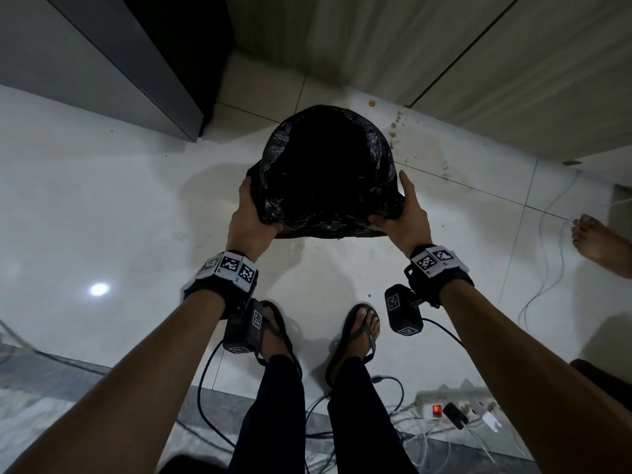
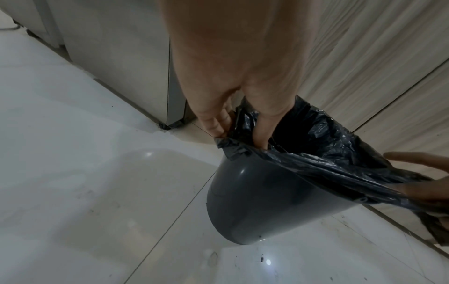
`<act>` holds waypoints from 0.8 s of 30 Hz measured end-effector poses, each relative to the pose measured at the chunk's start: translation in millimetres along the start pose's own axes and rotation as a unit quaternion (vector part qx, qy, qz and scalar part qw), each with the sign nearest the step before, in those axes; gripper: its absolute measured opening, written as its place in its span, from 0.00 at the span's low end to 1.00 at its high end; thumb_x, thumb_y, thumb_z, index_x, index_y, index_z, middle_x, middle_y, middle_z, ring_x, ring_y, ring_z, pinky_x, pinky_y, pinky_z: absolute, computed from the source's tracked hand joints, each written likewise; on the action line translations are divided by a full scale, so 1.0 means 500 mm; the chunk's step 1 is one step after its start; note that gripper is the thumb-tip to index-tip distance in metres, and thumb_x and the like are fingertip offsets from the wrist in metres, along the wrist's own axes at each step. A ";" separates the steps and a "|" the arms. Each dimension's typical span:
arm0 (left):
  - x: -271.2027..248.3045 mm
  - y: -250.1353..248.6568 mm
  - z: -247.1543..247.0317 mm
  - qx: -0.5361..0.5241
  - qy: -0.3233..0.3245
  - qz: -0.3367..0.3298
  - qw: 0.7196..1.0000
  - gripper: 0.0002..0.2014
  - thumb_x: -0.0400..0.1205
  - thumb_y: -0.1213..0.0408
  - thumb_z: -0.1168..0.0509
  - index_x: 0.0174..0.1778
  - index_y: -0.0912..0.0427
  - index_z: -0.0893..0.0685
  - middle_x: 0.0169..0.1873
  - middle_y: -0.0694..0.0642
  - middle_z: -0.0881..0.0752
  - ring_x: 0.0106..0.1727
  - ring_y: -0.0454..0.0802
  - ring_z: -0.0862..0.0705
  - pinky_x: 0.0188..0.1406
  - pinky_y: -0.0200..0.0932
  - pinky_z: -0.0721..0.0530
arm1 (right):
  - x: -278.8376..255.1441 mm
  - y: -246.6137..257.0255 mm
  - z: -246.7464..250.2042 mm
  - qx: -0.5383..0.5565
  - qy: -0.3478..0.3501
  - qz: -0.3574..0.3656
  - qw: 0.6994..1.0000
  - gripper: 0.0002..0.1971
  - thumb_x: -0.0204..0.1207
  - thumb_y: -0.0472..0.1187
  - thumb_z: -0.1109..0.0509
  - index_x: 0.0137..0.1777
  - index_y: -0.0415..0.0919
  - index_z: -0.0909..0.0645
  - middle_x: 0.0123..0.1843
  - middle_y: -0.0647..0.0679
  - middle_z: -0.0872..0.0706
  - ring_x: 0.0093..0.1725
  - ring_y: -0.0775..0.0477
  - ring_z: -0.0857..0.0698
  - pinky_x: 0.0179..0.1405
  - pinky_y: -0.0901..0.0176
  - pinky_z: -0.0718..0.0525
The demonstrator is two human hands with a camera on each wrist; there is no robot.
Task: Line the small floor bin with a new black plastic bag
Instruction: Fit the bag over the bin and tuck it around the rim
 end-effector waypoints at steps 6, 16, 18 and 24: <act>0.015 0.046 -0.004 0.039 0.003 0.051 0.998 0.41 0.72 0.65 0.22 0.78 0.54 0.37 0.62 0.63 0.13 0.64 0.65 0.16 0.55 0.49 0.20 | 0.017 -0.015 -0.024 0.052 0.105 -0.038 0.992 0.59 0.69 0.33 0.20 0.85 0.55 0.63 0.80 0.47 0.30 0.75 0.39 0.23 0.69 0.39 0.19; 0.037 0.087 -0.024 0.007 -0.039 0.095 0.995 0.30 0.73 0.68 0.25 0.69 0.62 0.29 0.54 0.66 0.12 0.54 0.62 0.14 0.47 0.46 0.20 | 0.045 -0.047 -0.035 0.043 0.089 -0.033 0.995 0.56 0.67 0.36 0.19 0.86 0.55 0.54 0.80 0.47 0.29 0.72 0.39 0.21 0.66 0.37 0.16; 0.041 0.079 -0.027 0.012 -0.050 0.089 0.995 0.27 0.75 0.69 0.27 0.69 0.63 0.28 0.58 0.67 0.13 0.58 0.65 0.15 0.51 0.49 0.18 | 0.047 -0.048 -0.046 0.042 0.062 -0.031 0.997 0.52 0.65 0.41 0.20 0.84 0.57 0.48 0.76 0.44 0.24 0.65 0.35 0.16 0.59 0.35 0.13; 0.045 0.071 -0.051 0.056 -0.059 0.104 0.991 0.28 0.79 0.68 0.32 0.75 0.64 0.30 0.64 0.71 0.17 0.65 0.73 0.19 0.64 0.61 0.19 | 0.051 -0.037 -0.069 -0.045 0.004 -0.011 0.999 0.43 0.72 0.42 0.24 0.83 0.46 0.42 0.75 0.38 0.24 0.67 0.29 0.20 0.65 0.37 0.19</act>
Point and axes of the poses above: each hand's wrist, its own x-axis towards the middle knuckle, its own z-axis out of the back of the hand, y = z × x, the point moved 10 cm from there along x, towards the middle knuckle
